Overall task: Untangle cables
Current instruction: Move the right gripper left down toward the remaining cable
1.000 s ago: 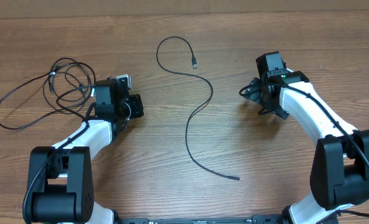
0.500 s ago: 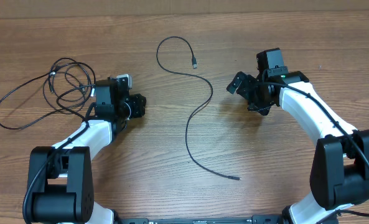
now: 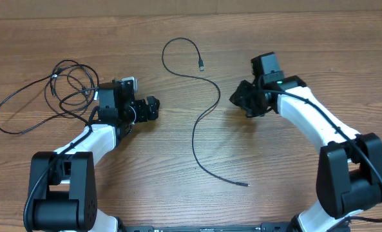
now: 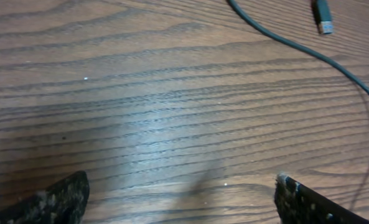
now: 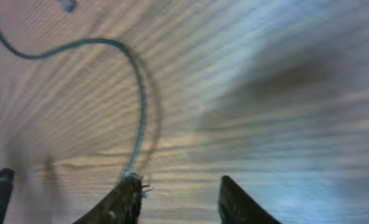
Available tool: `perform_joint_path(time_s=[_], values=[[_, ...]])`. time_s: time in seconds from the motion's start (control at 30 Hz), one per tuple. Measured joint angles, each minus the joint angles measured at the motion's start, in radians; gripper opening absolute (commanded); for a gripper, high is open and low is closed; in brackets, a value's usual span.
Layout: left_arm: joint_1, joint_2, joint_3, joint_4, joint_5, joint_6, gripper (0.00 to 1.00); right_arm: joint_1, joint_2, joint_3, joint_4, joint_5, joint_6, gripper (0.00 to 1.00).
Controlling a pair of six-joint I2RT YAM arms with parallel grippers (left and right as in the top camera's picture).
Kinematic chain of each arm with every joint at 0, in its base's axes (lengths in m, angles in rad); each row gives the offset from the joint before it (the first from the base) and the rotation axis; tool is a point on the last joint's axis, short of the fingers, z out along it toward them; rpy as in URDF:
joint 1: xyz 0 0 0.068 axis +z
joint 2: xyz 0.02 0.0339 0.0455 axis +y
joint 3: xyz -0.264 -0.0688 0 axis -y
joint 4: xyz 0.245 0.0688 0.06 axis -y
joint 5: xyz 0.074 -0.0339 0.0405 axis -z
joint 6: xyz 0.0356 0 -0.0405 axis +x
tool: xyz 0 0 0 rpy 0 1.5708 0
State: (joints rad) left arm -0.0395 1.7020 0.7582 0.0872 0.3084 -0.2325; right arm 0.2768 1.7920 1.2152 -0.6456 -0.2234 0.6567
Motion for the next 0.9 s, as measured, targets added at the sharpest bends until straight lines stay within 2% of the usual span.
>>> perform_joint_path(time_s=[0.1, 0.13, 0.47, 0.67, 0.8, 0.9], values=[[0.000, 0.000, 0.000, 0.005, 0.010, 0.000, 0.96, 0.038, 0.002, -0.015, 0.069, 0.013, 0.003, 0.07], [0.000, 0.000, 0.000, 0.005, 0.011, 0.000, 0.96, 0.049, 0.002, -0.021, 0.084, 0.013, 0.003, 0.04], [0.000, 0.000, 0.000, 0.005, 0.014, 0.000, 0.96, 0.138, 0.003, -0.076, 0.181, 0.048, 0.002, 0.04], [0.000, 0.000, 0.000, 0.005, 0.014, 0.000, 0.96, 0.144, 0.004, -0.097, 0.027, 0.053, 0.021, 0.04], [0.000, 0.000, 0.000, 0.004, 0.015, 0.000, 0.97, 0.144, 0.004, -0.100, -0.076, 0.052, 0.046, 0.14], [0.000, 0.000, 0.000, 0.004, 0.014, 0.000, 0.97, 0.144, 0.005, -0.107, -0.177, 0.051, 0.058, 0.15]])
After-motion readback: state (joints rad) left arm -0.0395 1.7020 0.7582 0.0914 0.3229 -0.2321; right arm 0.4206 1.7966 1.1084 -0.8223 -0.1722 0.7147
